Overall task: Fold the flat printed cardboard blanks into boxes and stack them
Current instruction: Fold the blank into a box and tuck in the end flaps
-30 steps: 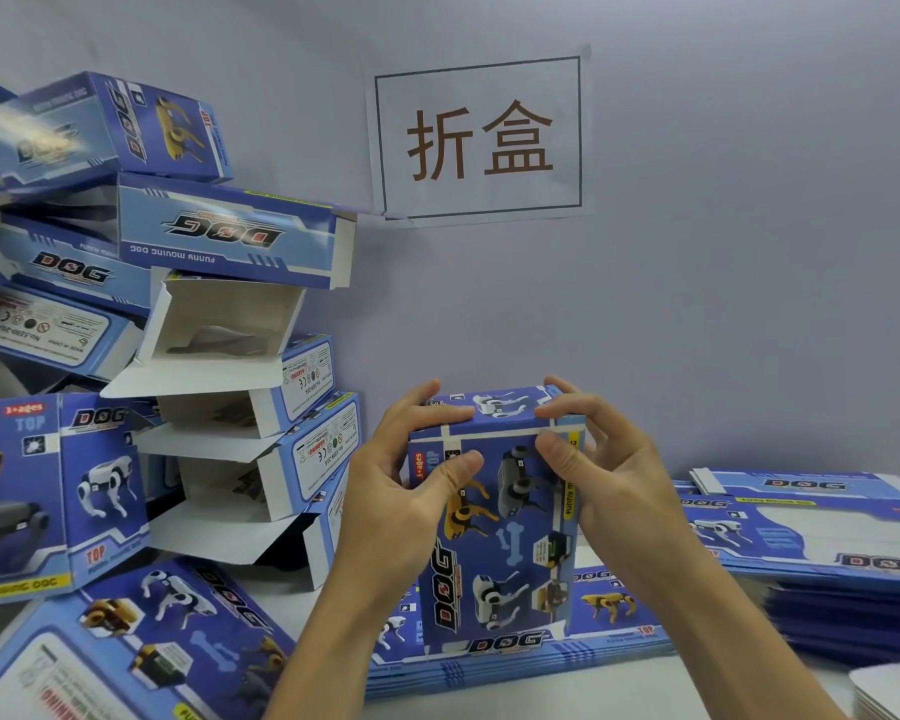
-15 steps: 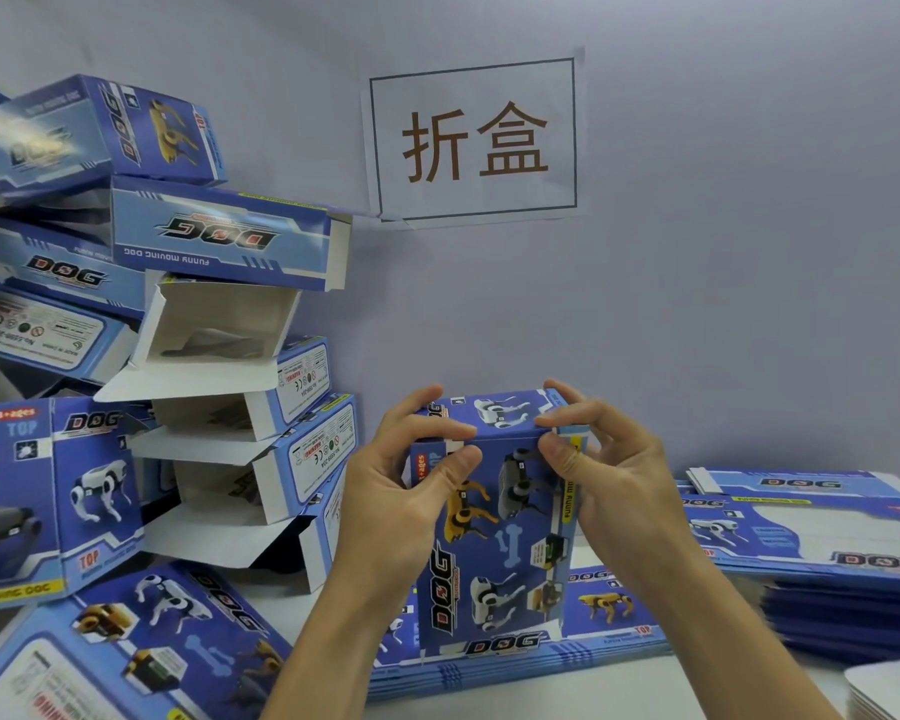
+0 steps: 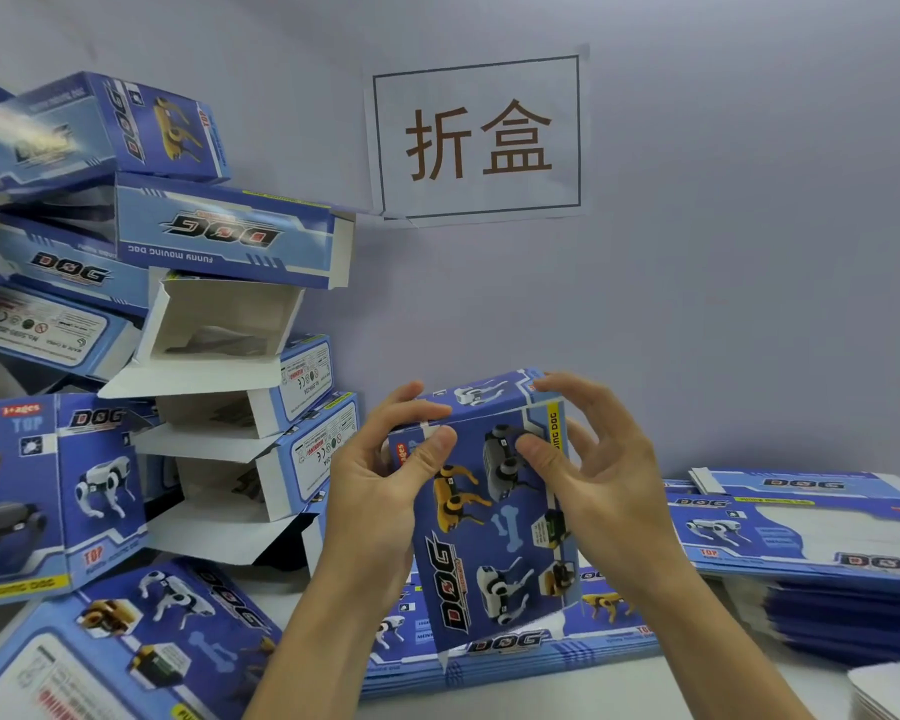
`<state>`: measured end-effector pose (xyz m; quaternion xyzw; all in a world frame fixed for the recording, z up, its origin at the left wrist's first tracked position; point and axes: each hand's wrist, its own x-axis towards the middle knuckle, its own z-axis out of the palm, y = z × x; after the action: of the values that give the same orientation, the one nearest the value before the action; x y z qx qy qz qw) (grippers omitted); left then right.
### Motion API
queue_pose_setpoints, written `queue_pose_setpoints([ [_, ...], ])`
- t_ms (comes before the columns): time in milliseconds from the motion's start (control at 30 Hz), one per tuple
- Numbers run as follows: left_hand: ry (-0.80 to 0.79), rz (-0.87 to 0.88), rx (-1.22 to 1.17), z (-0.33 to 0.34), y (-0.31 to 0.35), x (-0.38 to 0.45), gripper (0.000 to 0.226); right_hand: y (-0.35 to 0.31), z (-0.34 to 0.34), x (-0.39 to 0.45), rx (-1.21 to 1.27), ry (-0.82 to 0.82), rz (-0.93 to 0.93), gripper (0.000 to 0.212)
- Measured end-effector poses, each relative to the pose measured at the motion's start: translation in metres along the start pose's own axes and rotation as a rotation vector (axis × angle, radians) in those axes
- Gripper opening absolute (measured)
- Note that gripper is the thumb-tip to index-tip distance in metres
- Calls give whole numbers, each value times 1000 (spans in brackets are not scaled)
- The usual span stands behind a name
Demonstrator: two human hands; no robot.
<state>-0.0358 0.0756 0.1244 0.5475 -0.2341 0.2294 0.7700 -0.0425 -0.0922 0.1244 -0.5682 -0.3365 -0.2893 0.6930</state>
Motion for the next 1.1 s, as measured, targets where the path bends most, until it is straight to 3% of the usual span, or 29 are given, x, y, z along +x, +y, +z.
queue_pose_setpoints([
  [200,2,3,16,-1,0,1,26,2,3,-1,-2,33,-1,22],
  [333,26,17,32,0,1,2,27,3,3,-1,-31,47,53,40],
  [467,255,64,1,1,-2,6,29,6,-1,-3,-221,137,116,54],
  [567,415,38,-53,-4,-8,10,34,9,-2,-3,-383,278,46,38],
  [633,490,24,-48,-8,-14,10,22,8,-1,-1,-516,310,-33,22],
  [733,642,-20,-41,-13,-23,11,10,4,2,-1,-420,193,-34,16],
  [800,726,-66,-27,-16,-26,12,22,-1,6,-4,-281,1,102,28],
  [933,842,-154,-104,-11,-28,13,50,0,18,-6,-364,-345,679,44],
  [1033,733,-249,-241,-2,-24,11,53,9,23,-10,-203,-248,982,61],
  [1100,532,-338,-314,4,-22,8,58,13,28,-11,-20,-115,974,74],
])
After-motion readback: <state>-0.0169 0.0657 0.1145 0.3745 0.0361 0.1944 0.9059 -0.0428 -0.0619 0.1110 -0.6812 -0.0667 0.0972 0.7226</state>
